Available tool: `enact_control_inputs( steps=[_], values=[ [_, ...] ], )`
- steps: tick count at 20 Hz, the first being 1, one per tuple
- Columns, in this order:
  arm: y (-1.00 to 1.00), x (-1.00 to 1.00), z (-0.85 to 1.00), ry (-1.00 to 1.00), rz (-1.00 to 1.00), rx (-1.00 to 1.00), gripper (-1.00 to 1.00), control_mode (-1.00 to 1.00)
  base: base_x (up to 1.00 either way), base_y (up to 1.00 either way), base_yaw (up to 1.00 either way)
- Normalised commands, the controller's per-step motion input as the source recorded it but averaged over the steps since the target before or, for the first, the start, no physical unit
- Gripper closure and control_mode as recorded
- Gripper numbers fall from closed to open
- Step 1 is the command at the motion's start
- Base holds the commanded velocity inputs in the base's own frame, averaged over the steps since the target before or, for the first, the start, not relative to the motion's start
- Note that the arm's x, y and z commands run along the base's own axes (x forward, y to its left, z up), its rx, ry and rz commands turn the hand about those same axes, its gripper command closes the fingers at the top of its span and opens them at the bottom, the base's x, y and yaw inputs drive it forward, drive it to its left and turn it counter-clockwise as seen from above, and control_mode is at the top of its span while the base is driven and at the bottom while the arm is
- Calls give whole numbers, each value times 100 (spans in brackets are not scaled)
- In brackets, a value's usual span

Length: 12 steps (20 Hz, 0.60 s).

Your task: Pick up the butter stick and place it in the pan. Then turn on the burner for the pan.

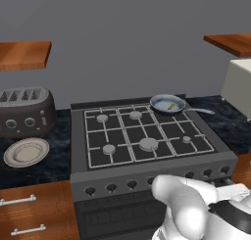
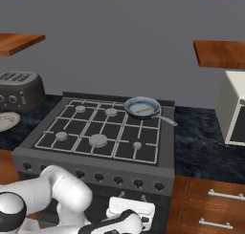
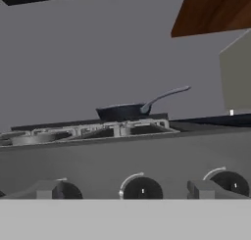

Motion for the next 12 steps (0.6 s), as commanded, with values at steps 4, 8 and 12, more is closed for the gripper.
enact_control_inputs(
  steps=[4,8,12],
  values=[
    [0,1,0,-12,0,1,-100,-100,0,0,0],
    [0,17,-9,-7,0,2,-100,-100,0,0,0],
    [0,27,-14,-4,0,1,-100,-100,0,0,0]
  ],
)
